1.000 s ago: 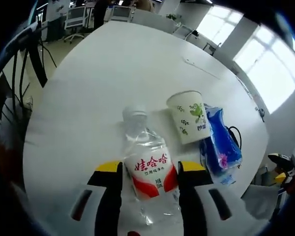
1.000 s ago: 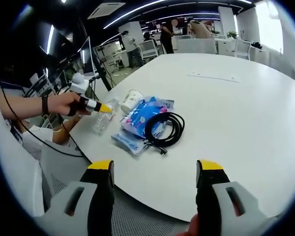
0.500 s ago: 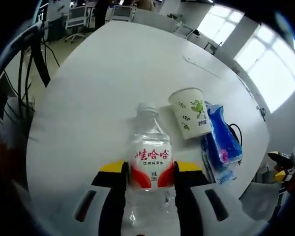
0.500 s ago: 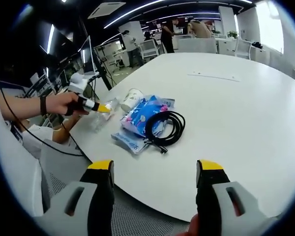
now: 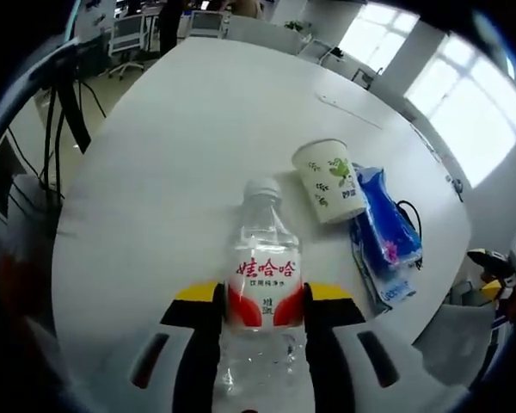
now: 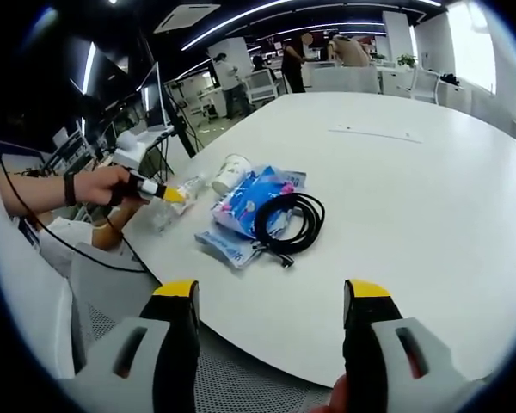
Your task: Arrange the tabletop items into an orderly group along one side of the table until the central work area is clear of visible clutter.
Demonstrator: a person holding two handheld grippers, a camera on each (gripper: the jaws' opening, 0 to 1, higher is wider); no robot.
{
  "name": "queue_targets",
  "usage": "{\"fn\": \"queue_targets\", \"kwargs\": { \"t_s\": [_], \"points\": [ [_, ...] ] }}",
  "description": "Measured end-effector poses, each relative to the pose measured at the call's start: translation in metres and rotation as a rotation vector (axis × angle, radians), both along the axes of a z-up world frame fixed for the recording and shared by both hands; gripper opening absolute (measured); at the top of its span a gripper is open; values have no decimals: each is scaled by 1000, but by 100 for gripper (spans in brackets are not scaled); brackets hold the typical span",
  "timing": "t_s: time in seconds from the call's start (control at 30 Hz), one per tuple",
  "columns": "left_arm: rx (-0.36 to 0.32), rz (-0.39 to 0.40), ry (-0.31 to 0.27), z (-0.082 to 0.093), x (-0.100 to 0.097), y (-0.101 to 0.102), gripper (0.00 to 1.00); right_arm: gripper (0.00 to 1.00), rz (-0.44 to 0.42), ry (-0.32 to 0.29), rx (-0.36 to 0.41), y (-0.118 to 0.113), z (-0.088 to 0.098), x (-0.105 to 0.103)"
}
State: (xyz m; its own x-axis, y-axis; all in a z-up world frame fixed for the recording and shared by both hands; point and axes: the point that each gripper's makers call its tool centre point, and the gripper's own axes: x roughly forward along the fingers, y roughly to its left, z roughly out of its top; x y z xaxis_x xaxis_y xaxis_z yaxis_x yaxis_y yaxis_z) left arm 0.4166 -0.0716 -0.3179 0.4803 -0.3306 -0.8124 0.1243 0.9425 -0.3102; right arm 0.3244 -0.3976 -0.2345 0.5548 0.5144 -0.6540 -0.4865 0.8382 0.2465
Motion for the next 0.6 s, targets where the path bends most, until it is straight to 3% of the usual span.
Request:
{"fn": "queue_targets", "kwargs": {
  "t_s": [0.23, 0.6],
  "points": [
    [-28, 29, 11, 0, -5, 3, 37, 68, 0, -2, 2, 1, 1, 0],
    [-7, -30, 35, -1, -2, -2, 38, 68, -8, -6, 3, -2, 1, 1]
  ]
}}
